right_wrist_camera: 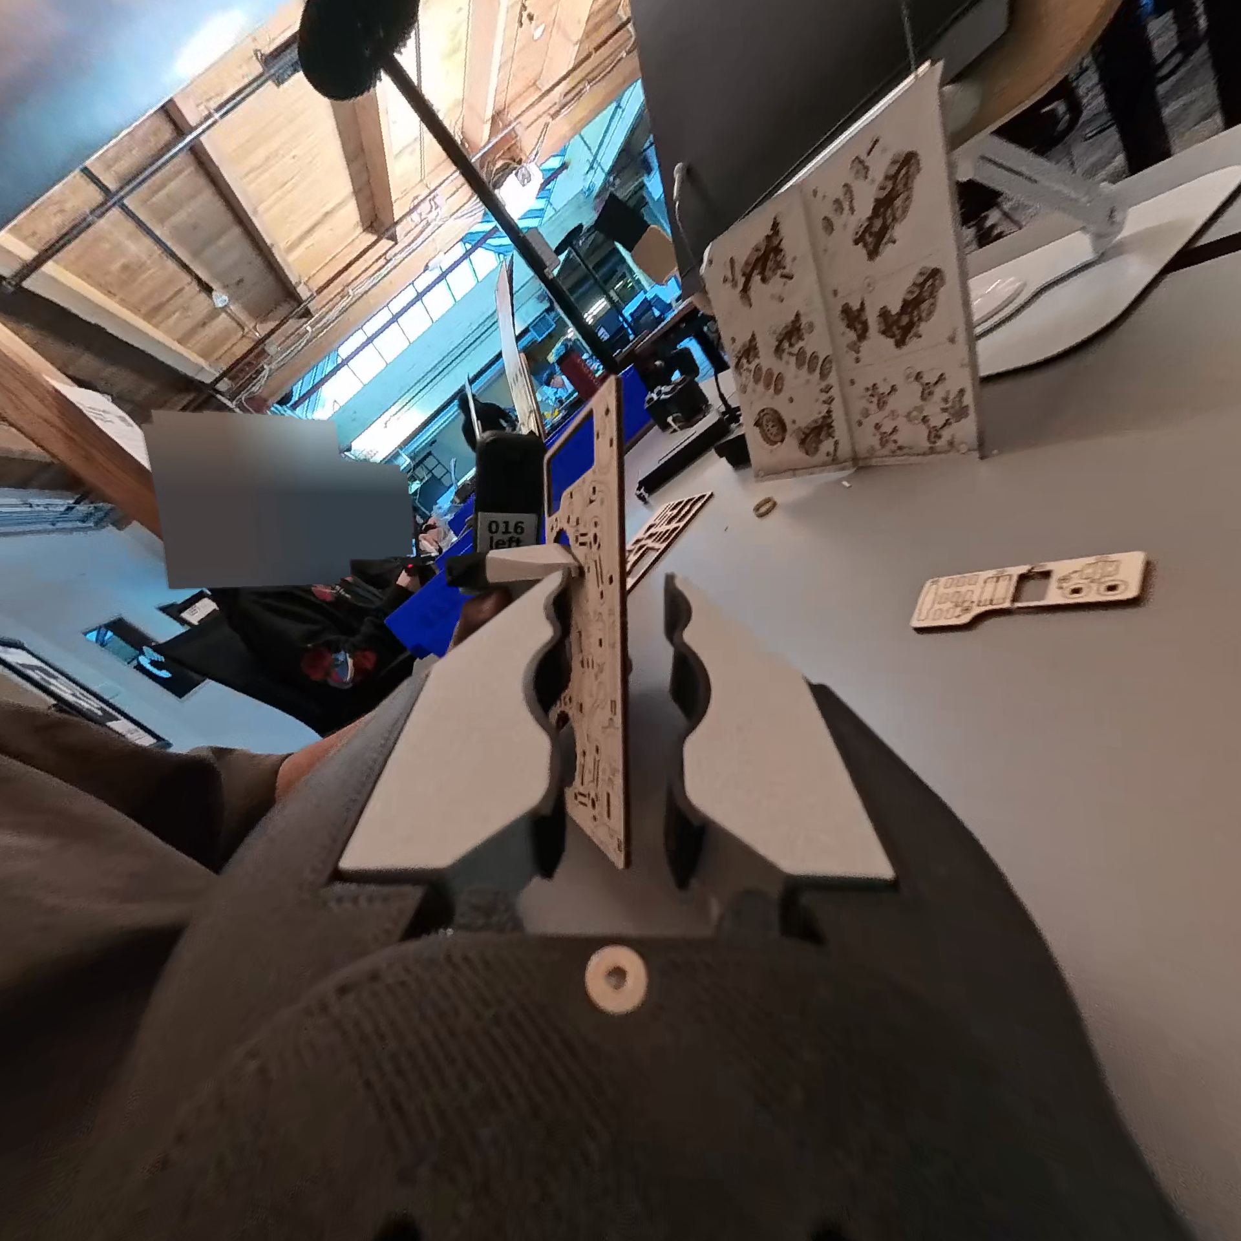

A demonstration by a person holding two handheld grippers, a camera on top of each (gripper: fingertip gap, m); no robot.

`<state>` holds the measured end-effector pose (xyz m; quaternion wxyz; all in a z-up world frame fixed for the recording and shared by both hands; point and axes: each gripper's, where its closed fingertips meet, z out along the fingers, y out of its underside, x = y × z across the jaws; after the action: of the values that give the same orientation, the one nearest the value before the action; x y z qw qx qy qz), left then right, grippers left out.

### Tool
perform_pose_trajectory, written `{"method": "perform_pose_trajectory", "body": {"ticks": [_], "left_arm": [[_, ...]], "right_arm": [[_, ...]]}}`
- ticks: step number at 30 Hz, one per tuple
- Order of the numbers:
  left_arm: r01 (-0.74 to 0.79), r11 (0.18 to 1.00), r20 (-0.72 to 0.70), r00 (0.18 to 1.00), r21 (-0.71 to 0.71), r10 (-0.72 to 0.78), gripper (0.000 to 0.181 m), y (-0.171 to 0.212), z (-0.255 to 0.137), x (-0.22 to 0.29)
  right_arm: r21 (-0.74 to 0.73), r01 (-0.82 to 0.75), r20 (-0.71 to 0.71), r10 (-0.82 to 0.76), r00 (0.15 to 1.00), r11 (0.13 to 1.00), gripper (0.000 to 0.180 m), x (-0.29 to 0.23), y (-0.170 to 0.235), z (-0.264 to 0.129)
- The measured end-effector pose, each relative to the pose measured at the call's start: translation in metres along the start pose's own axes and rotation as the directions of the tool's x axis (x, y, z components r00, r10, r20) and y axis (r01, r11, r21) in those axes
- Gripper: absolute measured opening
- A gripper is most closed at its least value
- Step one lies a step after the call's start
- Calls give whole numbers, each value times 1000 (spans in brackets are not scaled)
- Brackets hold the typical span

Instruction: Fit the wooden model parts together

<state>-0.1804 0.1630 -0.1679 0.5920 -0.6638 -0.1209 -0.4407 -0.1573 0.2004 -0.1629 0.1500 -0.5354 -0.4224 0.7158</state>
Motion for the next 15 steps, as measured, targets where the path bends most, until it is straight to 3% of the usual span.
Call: {"method": "perform_pose_trajectory", "body": {"ticks": [9, 15], "left_arm": [[15, 996, -24, 1000, -83, -17, 0, 16, 5, -3], [-71, 991, -33, 997, -115, 67, 0, 24, 11, 6]], "right_arm": [[-90, 110, -68, -116, 991, 990, 26, 5, 14, 8], [-131, 138, -56, -146, 988, 982, 18, 0, 24, 14]]}}
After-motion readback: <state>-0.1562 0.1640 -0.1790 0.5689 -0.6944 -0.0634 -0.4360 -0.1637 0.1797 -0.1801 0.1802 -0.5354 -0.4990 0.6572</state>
